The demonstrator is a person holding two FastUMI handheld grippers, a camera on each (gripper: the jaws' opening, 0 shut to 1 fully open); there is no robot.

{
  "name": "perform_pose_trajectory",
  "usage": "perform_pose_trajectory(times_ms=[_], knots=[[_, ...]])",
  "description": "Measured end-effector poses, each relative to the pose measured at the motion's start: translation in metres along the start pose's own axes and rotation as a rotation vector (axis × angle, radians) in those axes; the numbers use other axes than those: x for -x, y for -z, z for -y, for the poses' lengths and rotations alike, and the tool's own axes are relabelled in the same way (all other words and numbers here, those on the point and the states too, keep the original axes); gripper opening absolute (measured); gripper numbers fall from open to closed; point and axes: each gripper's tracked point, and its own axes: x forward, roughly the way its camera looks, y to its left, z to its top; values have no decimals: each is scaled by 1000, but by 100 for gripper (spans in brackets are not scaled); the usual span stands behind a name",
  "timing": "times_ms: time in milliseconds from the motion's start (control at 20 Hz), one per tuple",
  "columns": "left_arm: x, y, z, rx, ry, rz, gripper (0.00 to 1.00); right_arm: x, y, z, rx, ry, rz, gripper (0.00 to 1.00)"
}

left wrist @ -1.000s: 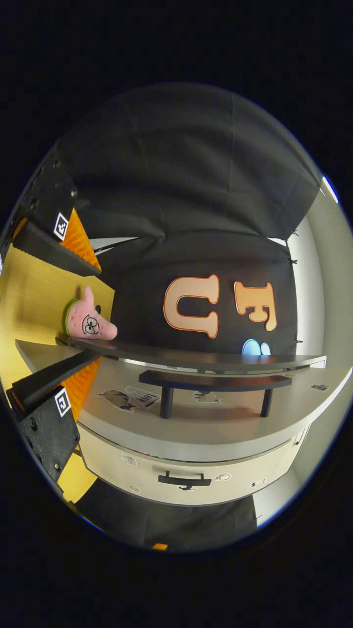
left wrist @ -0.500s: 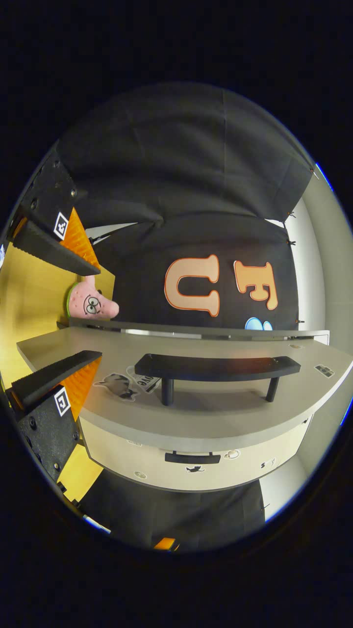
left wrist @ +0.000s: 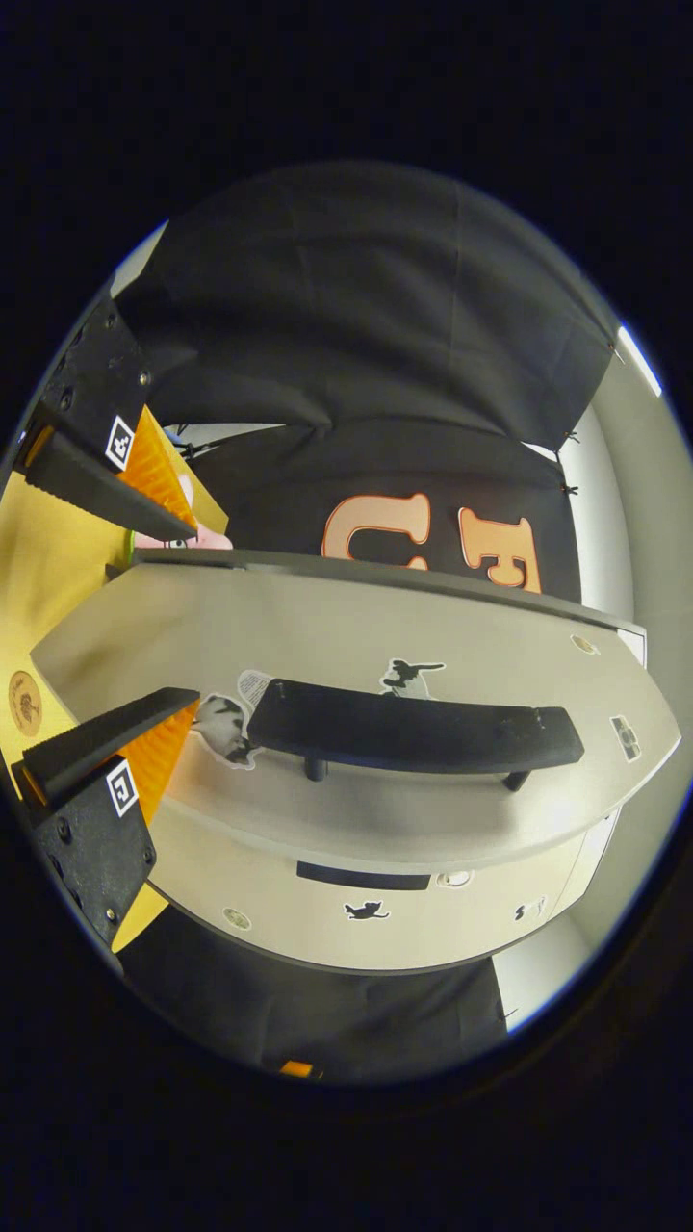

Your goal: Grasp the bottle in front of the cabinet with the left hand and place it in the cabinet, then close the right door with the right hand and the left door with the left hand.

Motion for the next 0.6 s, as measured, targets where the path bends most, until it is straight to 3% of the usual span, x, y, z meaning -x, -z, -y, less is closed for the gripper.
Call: perform_pose_trajectory(times_ms=[200,350,600], knots=[[-40,-2,42,-60,68,5,94,-7,2,26,32,74,36,97],[-68,-3,44,-99,90,12,94,-13,8,30,22,113,22,97],[-82,-5,33,-76,121,14,94,-21,16,26,-6,193,38,97]])
